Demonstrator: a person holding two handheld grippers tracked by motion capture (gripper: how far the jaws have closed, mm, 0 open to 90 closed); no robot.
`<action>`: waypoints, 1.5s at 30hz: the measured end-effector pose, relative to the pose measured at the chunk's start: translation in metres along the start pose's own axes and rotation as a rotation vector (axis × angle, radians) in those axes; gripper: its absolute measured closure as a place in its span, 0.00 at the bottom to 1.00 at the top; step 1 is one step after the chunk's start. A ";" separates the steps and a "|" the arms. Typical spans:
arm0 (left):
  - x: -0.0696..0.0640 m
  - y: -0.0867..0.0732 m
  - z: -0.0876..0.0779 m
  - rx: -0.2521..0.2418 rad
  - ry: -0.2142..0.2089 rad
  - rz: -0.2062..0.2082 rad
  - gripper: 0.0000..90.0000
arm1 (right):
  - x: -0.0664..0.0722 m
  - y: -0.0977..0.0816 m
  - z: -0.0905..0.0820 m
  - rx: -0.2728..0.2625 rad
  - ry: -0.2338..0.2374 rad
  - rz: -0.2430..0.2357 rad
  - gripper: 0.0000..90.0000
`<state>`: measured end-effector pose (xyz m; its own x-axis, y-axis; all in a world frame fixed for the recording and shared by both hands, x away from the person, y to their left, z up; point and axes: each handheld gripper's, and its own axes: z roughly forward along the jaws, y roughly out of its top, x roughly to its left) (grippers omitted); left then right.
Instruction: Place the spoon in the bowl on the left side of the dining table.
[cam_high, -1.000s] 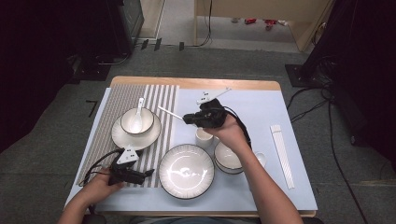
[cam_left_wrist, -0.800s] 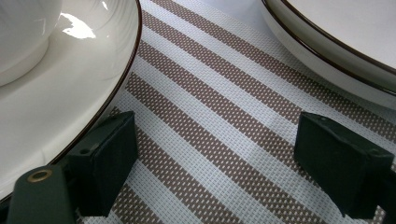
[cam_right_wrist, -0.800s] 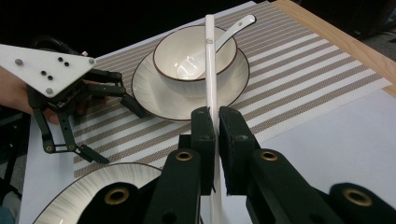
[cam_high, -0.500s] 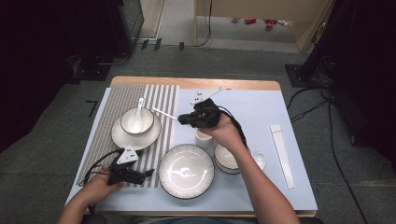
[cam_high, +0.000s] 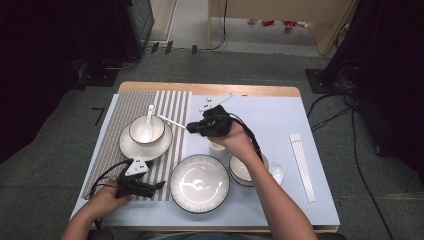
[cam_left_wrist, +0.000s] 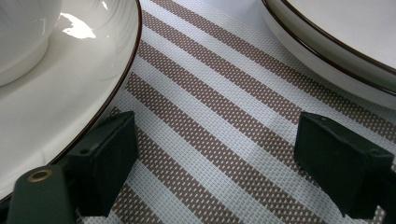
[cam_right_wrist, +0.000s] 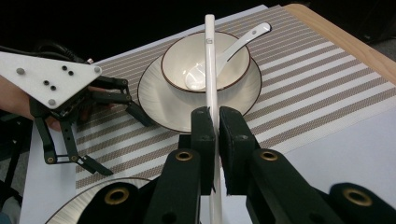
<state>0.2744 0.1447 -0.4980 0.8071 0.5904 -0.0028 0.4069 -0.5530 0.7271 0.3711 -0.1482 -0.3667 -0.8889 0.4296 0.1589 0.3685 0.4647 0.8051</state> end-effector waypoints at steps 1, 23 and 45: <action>0.000 0.000 0.000 0.000 0.001 0.001 0.15 | 0.000 0.001 0.001 0.000 0.002 -0.004 0.95; 0.000 0.000 0.000 -0.001 0.001 0.000 0.15 | 0.008 0.010 0.012 0.003 0.019 -0.014 0.95; 0.000 0.000 0.000 0.002 0.001 0.002 0.15 | 0.017 0.019 0.034 0.030 0.037 -0.031 0.95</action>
<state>0.2745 0.1448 -0.4979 0.8077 0.5896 -0.0006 0.4059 -0.5553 0.7259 0.3718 -0.1056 -0.3679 -0.9093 0.3859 0.1557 0.3483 0.5009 0.7923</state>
